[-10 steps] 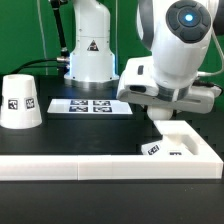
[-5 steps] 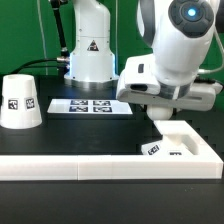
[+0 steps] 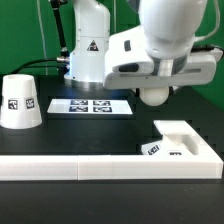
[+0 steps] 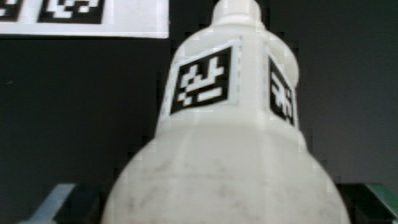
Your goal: Assemble lamp
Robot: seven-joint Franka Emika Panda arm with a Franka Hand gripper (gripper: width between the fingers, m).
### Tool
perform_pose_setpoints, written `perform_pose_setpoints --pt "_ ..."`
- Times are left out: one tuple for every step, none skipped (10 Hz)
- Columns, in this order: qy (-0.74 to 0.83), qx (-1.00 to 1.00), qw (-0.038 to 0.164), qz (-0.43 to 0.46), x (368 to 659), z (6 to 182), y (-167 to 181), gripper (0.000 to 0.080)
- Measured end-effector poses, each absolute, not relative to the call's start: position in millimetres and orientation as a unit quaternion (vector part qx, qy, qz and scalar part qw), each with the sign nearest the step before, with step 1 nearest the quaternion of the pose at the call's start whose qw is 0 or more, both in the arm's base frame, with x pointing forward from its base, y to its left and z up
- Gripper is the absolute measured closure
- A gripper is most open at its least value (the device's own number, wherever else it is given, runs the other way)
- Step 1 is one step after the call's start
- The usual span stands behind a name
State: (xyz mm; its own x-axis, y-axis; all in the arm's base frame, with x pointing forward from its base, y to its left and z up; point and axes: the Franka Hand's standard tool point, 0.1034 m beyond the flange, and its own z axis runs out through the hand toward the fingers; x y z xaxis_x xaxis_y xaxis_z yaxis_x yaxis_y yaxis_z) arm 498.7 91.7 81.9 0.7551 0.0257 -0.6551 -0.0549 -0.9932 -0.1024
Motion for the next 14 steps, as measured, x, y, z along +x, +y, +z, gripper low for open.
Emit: perform_pose_setpoints --pt "0.008 -0.940 0.057 0.337 499.1 79.5 92.8 0.0222" --pt "0.009 -0.942 0.057 0.332 499.6 77.5 92.9 0.0222" --pt "0.011 -0.955 0.057 0.291 509.9 75.0 92.9 0.0222" --pt "0.007 -0.966 0.058 0.252 512.6 77.8 91.1 0.0222" --pt "-0.020 -0.971 0.065 0.231 518.8 86.2 86.3 0.0222" --pt "-0.034 -0.980 0.067 0.185 538.1 97.0 84.4 0.0222" --pt "-0.044 -0.987 0.067 0.139 548.0 108.7 82.1 0.0222" --pt "-0.043 -0.992 0.066 0.098 553.0 114.3 80.9 0.0222" --pt "-0.040 -0.996 0.060 0.053 555.3 111.8 78.4 0.0222" --pt "-0.037 -0.997 0.056 0.022 554.4 109.6 76.1 0.0222" --pt "-0.035 -0.998 0.050 -0.024 558.6 109.0 74.0 0.0222" --pt "-0.048 -0.996 0.043 -0.066 562.6 109.3 70.4 0.0222" --pt "-0.093 -0.987 0.028 -0.124 570.8 114.5 63.5 0.0222" --pt "-0.128 -0.971 0.006 -0.200 579.9 124.3 59.5 0.0222"
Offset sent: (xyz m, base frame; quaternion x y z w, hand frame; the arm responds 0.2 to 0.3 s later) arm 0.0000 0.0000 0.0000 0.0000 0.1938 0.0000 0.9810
